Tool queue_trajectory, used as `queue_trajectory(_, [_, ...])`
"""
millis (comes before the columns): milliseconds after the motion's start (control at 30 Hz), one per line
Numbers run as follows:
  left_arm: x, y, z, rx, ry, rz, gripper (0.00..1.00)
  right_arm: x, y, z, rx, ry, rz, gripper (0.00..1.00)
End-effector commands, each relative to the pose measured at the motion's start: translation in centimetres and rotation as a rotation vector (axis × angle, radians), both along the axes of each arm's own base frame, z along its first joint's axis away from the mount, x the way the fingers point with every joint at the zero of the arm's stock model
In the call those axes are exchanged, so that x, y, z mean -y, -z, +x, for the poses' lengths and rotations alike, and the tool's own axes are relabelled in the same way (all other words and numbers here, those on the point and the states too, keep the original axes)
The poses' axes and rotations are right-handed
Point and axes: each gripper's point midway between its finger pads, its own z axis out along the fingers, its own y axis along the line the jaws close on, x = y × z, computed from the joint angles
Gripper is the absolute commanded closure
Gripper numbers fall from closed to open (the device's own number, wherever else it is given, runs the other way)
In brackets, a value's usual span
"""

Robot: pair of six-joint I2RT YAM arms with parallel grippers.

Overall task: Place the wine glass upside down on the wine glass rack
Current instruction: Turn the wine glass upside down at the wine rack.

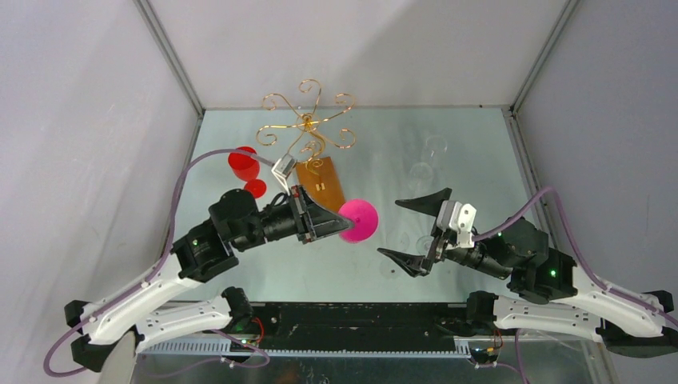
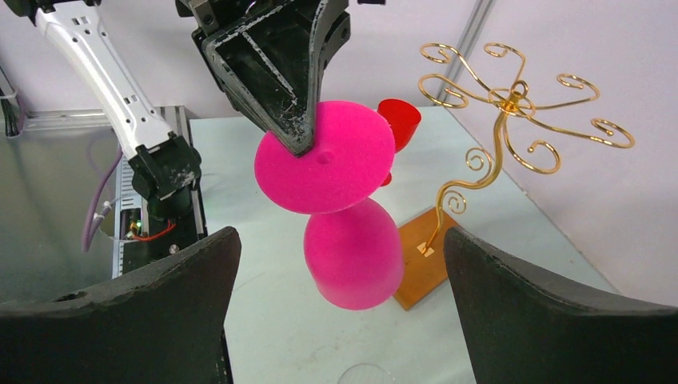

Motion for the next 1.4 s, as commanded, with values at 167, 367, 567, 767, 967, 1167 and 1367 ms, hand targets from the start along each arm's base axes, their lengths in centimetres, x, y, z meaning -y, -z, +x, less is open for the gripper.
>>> queue_trajectory(167, [-2.1,0.4,1.0,0.026,-0.061,-0.008,1.00,1.3,0.4,0.7,-0.109,0.085,0.030,0.00])
queue_trajectory(367, [-2.5,1.2,1.4,0.013,-0.059,0.018,1.00,2.4,1.5,1.6,-0.210,0.172,0.036,0.01])
queue_trajectory(567, [-3.0,1.4,2.3,0.010,-0.077,0.022,1.00,2.9,2.6,1.8,-0.312,0.218,0.045,0.01])
queue_trajectory(767, [-3.6,1.1,3.4,0.021,-0.105,0.027,1.00,3.7,3.8,2.5,-0.385,0.294,0.044,0.00])
queue_trajectory(967, [-4.4,0.1,4.4,0.041,-0.142,0.028,1.00,4.7,5.0,3.2,-0.481,0.390,0.062,0.01])
queue_trajectory(1167, [-4.7,-1.0,5.6,0.051,-0.161,0.019,1.00,5.6,5.8,3.8,-0.541,0.466,0.082,0.00])
queue_trajectory(1367, [-4.4,-1.9,7.2,0.049,-0.151,0.008,1.00,7.0,5.9,4.1,-0.610,0.528,0.148,0.00])
